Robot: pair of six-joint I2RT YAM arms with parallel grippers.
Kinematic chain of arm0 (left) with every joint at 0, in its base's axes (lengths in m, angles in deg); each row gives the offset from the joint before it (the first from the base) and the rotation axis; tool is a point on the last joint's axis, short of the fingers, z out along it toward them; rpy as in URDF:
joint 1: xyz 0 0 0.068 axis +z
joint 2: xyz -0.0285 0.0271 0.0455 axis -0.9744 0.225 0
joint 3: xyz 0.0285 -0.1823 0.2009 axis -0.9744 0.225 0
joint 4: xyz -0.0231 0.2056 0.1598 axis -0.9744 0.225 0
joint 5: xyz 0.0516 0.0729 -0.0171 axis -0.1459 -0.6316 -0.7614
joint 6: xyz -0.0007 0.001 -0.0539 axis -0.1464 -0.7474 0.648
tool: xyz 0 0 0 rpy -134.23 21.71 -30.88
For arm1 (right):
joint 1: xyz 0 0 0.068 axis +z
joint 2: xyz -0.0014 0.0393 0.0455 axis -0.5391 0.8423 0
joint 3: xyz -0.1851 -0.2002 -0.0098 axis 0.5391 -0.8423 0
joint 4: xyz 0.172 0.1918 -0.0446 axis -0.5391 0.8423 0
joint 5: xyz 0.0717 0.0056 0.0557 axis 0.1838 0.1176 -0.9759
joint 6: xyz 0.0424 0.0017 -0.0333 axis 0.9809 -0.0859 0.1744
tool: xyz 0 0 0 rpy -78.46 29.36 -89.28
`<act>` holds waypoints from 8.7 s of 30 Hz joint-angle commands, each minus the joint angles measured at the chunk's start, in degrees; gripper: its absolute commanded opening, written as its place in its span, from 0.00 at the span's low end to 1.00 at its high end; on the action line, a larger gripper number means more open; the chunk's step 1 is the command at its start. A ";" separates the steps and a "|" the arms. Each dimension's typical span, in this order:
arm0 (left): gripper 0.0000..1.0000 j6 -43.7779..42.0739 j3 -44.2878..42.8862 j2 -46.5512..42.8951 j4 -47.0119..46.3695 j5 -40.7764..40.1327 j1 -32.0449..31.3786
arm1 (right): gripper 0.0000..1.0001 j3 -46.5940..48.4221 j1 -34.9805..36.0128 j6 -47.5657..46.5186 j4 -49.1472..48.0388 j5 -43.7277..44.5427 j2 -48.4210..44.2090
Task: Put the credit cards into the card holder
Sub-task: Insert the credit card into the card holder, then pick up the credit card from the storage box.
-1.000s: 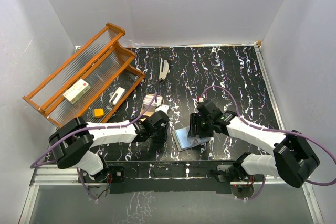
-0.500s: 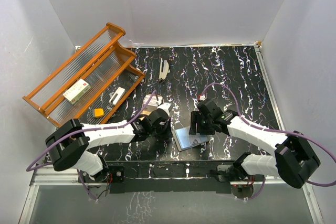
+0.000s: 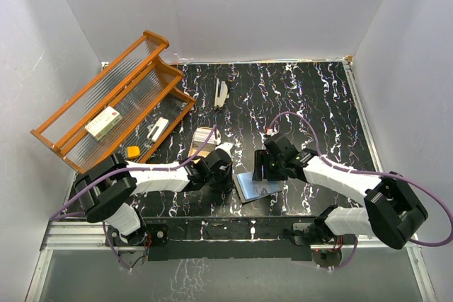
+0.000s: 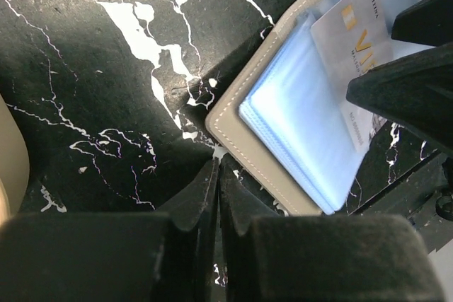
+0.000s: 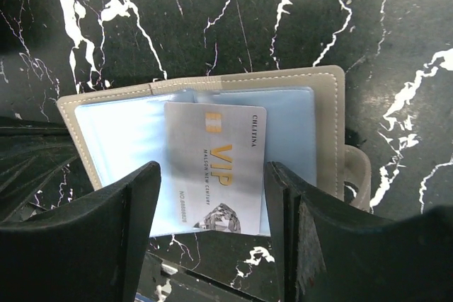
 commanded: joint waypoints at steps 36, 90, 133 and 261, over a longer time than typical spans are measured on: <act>0.14 3.67 -3.91 -4.87 8.13 -3.04 0.20 | 0.59 -5.22 0.01 2.61 -10.89 -3.45 -7.42; 0.26 3.52 -4.60 -12.58 10.59 -8.40 0.73 | 0.59 -7.66 0.05 0.32 -11.95 -7.78 -14.74; 0.81 -8.29 1.18 -67.62 38.07 -23.38 1.35 | 0.56 38.75 13.81 -36.94 -16.97 9.60 27.52; 0.60 9.01 0.49 -64.33 29.52 -10.39 1.34 | 0.00 19.63 19.63 -3.81 -21.77 4.99 -3.07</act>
